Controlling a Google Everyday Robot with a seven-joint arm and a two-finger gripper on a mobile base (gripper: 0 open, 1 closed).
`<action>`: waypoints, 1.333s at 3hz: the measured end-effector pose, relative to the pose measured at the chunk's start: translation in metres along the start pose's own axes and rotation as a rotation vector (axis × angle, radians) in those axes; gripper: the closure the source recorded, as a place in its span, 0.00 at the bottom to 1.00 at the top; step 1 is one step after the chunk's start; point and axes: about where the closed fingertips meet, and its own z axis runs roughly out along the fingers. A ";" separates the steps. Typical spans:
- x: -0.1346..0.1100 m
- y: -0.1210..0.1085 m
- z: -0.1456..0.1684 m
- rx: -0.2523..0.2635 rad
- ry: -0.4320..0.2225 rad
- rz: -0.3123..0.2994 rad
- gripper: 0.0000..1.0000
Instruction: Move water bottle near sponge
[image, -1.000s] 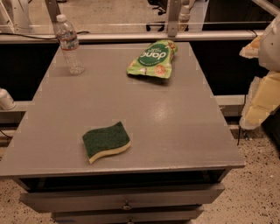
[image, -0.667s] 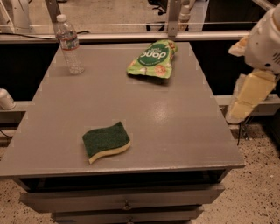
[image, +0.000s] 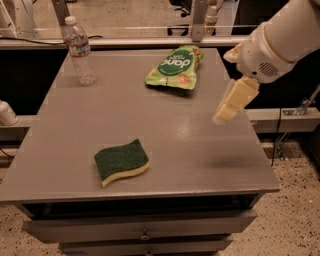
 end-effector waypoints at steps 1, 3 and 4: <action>-0.027 -0.014 0.028 0.005 -0.136 0.024 0.00; -0.062 -0.031 0.043 0.038 -0.249 0.059 0.00; -0.080 -0.036 0.048 0.046 -0.299 0.037 0.00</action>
Offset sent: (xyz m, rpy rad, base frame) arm 0.0784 0.0949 0.0075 0.3747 -0.1035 -0.0248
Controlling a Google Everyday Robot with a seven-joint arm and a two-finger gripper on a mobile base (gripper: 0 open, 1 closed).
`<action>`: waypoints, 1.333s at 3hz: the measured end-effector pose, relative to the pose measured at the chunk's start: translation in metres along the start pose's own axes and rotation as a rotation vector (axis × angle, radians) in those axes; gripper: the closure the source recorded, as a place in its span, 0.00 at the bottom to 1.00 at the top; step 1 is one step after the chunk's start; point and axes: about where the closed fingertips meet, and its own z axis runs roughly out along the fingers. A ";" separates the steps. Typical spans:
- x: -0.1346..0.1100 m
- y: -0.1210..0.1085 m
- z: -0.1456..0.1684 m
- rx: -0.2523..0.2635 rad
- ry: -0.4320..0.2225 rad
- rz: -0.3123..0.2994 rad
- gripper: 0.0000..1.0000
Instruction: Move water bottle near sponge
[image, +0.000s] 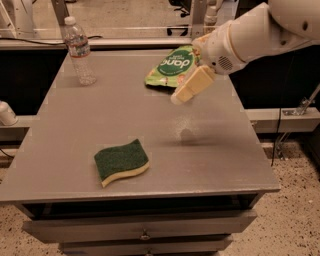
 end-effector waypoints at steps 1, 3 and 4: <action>-0.033 -0.016 0.029 0.002 -0.104 -0.005 0.00; -0.093 -0.032 0.103 -0.044 -0.221 -0.031 0.00; -0.110 -0.032 0.134 -0.067 -0.248 -0.013 0.00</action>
Offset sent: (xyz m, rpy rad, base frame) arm 0.0965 0.1233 0.0244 0.2457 -0.0999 0.1104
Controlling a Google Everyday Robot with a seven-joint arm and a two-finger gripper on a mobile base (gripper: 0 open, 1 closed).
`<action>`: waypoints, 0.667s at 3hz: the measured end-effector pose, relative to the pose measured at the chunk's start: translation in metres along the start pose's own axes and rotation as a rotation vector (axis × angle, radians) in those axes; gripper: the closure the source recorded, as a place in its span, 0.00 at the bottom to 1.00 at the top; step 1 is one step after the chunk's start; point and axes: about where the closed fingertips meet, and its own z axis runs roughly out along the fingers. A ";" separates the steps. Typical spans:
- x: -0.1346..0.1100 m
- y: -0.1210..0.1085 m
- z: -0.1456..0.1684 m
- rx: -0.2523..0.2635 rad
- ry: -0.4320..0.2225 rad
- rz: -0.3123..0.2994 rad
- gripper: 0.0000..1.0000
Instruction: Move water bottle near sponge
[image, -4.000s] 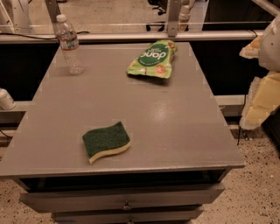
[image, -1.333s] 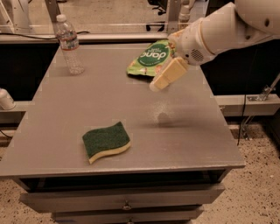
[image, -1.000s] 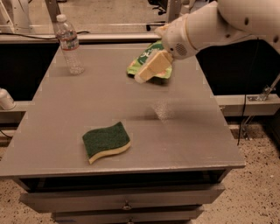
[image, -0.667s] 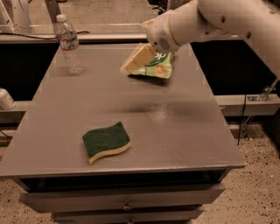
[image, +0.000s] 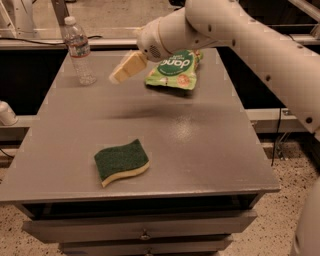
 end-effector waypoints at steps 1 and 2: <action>-0.015 -0.002 0.033 -0.015 -0.039 0.027 0.00; -0.028 -0.013 0.057 -0.011 -0.089 0.074 0.00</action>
Offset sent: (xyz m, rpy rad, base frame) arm 0.0557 0.0822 0.0044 0.1953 0.0649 -0.0332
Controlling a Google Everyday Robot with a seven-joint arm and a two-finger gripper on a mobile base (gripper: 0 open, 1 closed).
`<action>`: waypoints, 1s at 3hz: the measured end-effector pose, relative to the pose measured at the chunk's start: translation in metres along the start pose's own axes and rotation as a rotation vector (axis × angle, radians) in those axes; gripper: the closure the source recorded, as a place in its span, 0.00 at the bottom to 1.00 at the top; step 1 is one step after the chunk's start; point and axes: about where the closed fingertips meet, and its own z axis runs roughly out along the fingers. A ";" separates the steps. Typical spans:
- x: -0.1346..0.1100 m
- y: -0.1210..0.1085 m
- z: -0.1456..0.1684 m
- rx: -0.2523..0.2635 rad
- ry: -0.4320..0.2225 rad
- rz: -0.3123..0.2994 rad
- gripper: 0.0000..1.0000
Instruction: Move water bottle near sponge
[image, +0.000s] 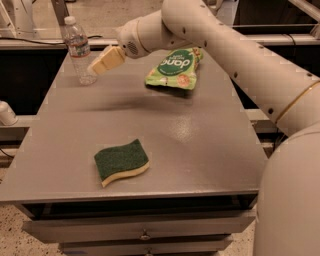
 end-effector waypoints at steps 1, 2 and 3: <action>-0.014 -0.014 0.025 0.015 -0.072 0.046 0.00; -0.021 -0.026 0.048 0.028 -0.142 0.091 0.00; -0.034 -0.027 0.070 0.012 -0.201 0.129 0.00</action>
Offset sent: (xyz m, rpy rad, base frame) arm 0.0669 0.0591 0.0064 0.2712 0.0331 -0.0690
